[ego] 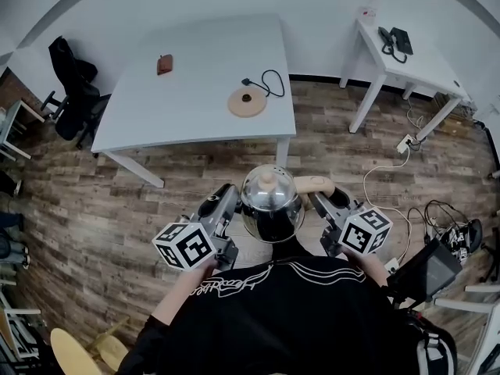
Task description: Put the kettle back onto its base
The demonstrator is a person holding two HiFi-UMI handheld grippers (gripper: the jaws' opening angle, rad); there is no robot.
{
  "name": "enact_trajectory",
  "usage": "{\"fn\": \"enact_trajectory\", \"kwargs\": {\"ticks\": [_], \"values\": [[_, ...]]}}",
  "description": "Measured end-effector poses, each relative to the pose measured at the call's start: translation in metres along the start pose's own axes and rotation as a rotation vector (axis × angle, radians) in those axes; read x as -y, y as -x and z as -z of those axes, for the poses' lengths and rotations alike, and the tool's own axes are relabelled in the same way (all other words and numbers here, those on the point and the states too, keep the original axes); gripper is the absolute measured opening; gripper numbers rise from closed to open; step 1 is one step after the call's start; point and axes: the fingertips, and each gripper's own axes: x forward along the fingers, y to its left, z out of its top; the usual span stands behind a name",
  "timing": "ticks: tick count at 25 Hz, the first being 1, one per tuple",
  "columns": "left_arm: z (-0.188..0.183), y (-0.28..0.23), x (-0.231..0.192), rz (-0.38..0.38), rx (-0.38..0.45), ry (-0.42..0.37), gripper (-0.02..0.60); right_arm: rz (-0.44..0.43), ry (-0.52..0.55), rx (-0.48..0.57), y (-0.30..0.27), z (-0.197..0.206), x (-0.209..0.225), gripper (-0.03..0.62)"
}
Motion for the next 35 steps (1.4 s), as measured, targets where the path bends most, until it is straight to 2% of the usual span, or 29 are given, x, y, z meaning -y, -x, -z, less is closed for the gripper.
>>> {"fn": "enact_trajectory", "kwargs": {"ticks": [8, 13, 18, 22, 28, 35], "values": [[-0.033, -0.083, -0.056, -0.065, -0.019, 0.023, 0.063, -0.042, -0.011, -0.051, -0.086, -0.026, 0.071, 0.135], [-0.059, -0.141, -0.089, -0.093, -0.011, 0.002, 0.063, -0.061, -0.001, -0.077, -0.139, -0.049, 0.119, 0.135], [-0.074, -0.183, -0.109, -0.122, -0.001, 0.019, 0.061, -0.085, -0.001, -0.105, -0.174, -0.065, 0.156, 0.135], [-0.09, -0.196, -0.119, -0.142, 0.031, 0.017, 0.061, -0.121, 0.025, -0.109, -0.199, -0.08, 0.165, 0.135], [-0.111, -0.2, -0.13, -0.131, 0.075, -0.012, 0.06, -0.162, 0.069, -0.103, -0.224, -0.095, 0.164, 0.133], [-0.129, -0.214, -0.158, -0.109, 0.08, -0.029, 0.06, -0.166, 0.098, -0.117, -0.257, -0.097, 0.168, 0.133]]}}
